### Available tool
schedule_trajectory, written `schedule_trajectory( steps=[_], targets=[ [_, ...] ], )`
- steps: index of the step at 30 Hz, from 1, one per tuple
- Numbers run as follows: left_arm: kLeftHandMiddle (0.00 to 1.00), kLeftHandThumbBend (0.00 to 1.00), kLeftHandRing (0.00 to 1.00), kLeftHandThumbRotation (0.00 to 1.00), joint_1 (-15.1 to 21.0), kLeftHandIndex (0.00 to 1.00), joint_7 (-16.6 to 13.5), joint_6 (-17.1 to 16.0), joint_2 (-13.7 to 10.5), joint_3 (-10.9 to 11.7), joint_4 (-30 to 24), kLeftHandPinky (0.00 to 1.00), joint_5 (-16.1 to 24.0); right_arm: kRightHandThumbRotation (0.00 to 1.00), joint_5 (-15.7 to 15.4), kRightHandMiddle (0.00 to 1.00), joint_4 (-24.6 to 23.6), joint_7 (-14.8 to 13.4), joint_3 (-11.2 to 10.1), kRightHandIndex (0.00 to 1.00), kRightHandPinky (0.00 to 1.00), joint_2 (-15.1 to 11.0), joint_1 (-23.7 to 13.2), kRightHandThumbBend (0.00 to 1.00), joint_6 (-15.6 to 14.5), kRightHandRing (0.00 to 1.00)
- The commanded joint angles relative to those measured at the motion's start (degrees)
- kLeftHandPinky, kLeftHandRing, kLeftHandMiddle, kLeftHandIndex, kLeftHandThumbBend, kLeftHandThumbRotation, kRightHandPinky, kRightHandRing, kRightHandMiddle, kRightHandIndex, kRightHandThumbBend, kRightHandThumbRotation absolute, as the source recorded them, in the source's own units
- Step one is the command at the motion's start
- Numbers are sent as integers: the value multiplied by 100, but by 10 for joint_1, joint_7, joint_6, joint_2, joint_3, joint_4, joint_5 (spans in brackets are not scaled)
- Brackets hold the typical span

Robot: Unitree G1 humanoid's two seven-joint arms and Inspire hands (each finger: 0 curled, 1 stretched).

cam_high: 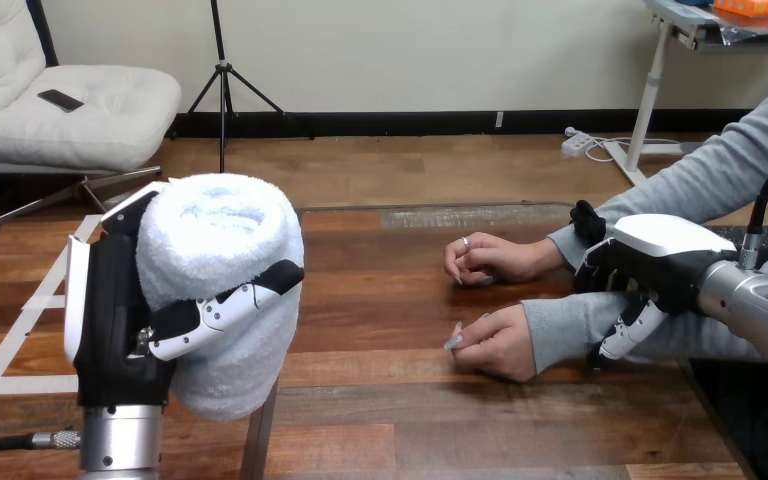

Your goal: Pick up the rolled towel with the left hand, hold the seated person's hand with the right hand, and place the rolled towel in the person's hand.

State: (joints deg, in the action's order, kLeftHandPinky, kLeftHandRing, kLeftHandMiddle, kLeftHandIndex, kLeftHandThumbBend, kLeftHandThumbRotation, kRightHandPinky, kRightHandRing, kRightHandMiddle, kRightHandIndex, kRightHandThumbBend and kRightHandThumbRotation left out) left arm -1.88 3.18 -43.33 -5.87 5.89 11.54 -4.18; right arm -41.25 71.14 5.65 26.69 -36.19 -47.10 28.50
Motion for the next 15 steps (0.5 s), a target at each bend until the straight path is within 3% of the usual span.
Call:
schedule_trajectory(
  steps=[1, 15],
  targets=[
    [38, 64, 32, 0, 34, 42, 2, -16, -3, 12, -1, 29, -10, 22, 0, 67, 4, -16, 2, 65, 57, 6, -46, 88, 0, 65],
    [39, 64, 33, 0, 33, 43, 0, -16, -3, 17, 1, 29, -3, 20, 8, 55, 9, -3, -1, 57, 42, 7, -45, 77, 6, 48]
  ],
)
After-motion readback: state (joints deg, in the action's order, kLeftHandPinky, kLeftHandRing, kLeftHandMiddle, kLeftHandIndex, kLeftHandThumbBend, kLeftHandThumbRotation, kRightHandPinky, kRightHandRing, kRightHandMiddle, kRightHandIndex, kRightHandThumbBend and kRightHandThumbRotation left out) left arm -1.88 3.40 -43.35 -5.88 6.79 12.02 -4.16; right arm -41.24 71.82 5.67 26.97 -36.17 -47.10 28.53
